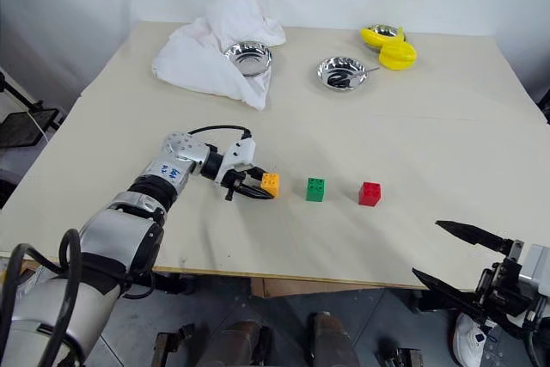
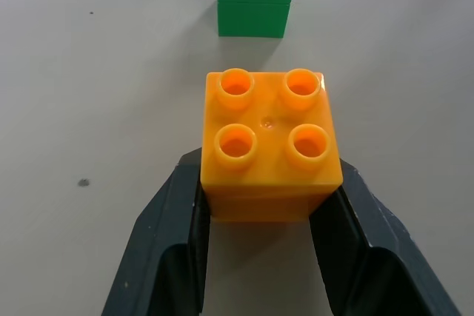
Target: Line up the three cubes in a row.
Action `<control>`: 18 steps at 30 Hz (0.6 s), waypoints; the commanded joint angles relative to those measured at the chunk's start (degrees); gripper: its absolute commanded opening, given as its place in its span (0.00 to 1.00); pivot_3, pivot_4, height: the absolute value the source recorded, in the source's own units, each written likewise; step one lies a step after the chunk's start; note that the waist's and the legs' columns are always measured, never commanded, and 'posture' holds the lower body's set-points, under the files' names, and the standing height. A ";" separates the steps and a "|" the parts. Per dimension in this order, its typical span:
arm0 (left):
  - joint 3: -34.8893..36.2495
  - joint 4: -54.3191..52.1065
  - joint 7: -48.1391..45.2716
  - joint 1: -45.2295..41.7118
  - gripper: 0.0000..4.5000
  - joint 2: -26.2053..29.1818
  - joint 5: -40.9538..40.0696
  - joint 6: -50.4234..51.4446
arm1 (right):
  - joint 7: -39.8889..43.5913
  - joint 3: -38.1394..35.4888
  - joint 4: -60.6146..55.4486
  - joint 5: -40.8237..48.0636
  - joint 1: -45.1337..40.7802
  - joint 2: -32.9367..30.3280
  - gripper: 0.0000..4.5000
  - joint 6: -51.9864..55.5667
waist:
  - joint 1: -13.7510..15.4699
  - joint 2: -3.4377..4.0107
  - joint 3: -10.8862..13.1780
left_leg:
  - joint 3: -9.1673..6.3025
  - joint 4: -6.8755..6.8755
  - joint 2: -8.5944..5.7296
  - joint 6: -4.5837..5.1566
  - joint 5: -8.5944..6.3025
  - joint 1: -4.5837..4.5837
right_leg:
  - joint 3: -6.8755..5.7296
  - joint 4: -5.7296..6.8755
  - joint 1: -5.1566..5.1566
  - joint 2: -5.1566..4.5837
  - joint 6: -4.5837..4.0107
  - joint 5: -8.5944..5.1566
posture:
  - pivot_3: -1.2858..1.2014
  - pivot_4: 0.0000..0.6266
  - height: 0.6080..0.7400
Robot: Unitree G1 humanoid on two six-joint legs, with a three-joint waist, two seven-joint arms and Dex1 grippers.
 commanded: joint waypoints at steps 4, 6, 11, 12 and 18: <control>-0.65 0.29 2.42 -1.23 0.33 -1.28 1.81 1.09 | -0.73 -0.15 -1.79 0.84 0.13 0.57 1.00 -0.26 | 0.24 -0.01 -0.01 | 0.00 0.03 0.00 0.00 0.00 0.01 | -0.01 0.01 0.02 0.00 0.00 0.00 | 0.52 0.24 1.00; -0.64 0.36 2.83 -1.20 0.33 -1.22 2.17 1.46 | -0.59 0.33 -1.61 0.83 -0.21 0.44 1.00 -0.24 | 0.43 -0.01 -0.01 | 0.00 0.08 -0.01 0.00 0.00 0.02 | 0.00 0.03 0.04 0.00 0.01 0.00 | 0.52 0.24 1.00; -0.25 0.35 2.80 -0.95 0.33 -0.93 2.13 2.12 | 0.35 0.96 -0.44 0.68 -1.01 -0.08 1.00 -0.25 | 0.75 -0.01 -0.01 | 0.00 0.19 -0.01 0.00 0.00 0.02 | 0.00 0.11 0.04 0.00 0.01 0.01 | 0.52 0.24 1.00; -0.20 0.33 2.32 -0.82 0.33 -0.78 2.05 2.20 | 0.90 1.08 0.22 0.58 -1.24 -0.34 1.00 -0.30 | 0.79 -0.01 -0.01 | 0.00 0.20 -0.01 0.00 0.00 0.02 | 0.00 0.12 0.04 0.00 0.01 0.01 | 0.52 0.24 1.00; 1.37 0.11 3.22 -0.70 0.56 -0.84 0.81 1.71 | 2.83 1.51 3.04 0.00 -2.67 -1.16 1.00 -0.62 | 0.93 -0.01 -0.01 | 0.00 0.25 -0.01 0.00 0.00 0.02 | 0.01 0.18 0.03 0.00 0.01 0.00 | 0.52 0.24 1.00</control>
